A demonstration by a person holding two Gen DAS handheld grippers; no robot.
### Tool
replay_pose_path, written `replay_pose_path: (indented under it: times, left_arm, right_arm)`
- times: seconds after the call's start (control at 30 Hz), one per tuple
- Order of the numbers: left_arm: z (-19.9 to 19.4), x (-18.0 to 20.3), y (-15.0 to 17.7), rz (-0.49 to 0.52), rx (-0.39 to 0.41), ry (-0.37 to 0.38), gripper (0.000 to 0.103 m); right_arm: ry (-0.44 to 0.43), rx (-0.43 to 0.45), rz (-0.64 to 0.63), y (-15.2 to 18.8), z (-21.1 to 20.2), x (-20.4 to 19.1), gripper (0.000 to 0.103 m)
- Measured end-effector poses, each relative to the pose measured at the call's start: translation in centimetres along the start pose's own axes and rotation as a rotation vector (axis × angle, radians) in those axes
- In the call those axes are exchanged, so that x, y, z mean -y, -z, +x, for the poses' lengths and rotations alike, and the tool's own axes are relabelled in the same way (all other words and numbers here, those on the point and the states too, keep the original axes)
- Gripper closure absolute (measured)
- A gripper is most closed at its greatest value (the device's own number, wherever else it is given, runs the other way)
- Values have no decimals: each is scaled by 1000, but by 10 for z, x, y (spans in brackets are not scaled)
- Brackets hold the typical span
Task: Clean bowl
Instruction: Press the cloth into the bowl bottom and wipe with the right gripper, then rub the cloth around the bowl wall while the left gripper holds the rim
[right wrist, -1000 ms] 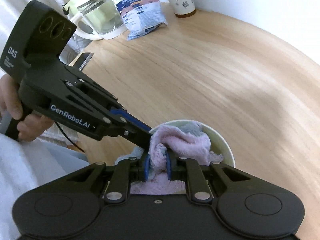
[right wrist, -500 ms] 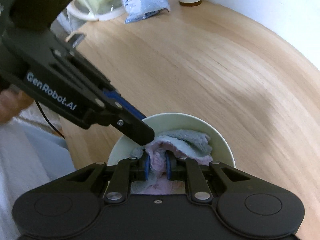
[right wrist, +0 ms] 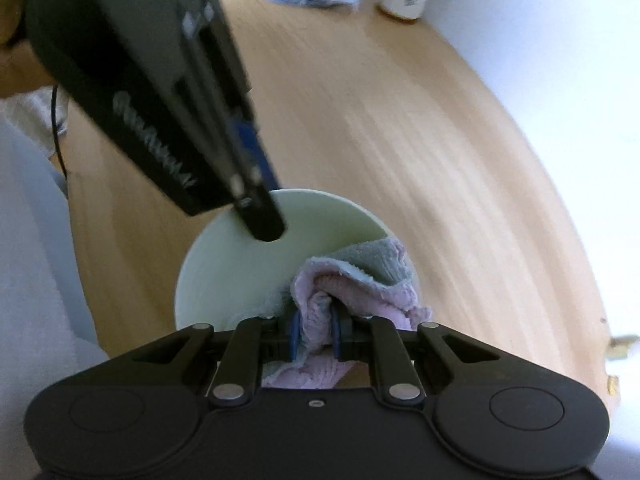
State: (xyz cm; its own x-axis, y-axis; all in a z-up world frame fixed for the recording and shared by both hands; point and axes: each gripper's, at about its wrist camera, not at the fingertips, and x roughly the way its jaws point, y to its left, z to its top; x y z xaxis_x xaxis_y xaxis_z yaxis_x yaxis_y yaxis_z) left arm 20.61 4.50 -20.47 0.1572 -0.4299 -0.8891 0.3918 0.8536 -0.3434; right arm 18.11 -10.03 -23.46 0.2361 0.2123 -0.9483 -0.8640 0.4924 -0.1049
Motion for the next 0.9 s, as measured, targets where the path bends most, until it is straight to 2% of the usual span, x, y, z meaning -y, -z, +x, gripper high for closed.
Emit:
replay_pose_path:
  times: [0.1,0.2,0.27,0.47,0.77,0.9]
  left_arm:
    - [0,-3,2,3,-1,18,90]
    - [-1,-4,3,31,-1,24,89]
    - [-1,-4,4,56,0,17,89]
    - [-1,-3,7,90,-6,-2,89]
    - [-4,5,6,136,11,-26,87]
    - [-2,10,1,133,-15,-62,89]
  right_arm:
    - [12,79,64,3,-20,6,87]
    - [0,196,156,4,-32,16,87]
    - [11,213,160,3,-30,16,87]
    - [2,183,119,-1,-16,17,87]
    - [-2,76,59,-1,13,10,91]
    - [69,19,-34,0,11,-2,90]
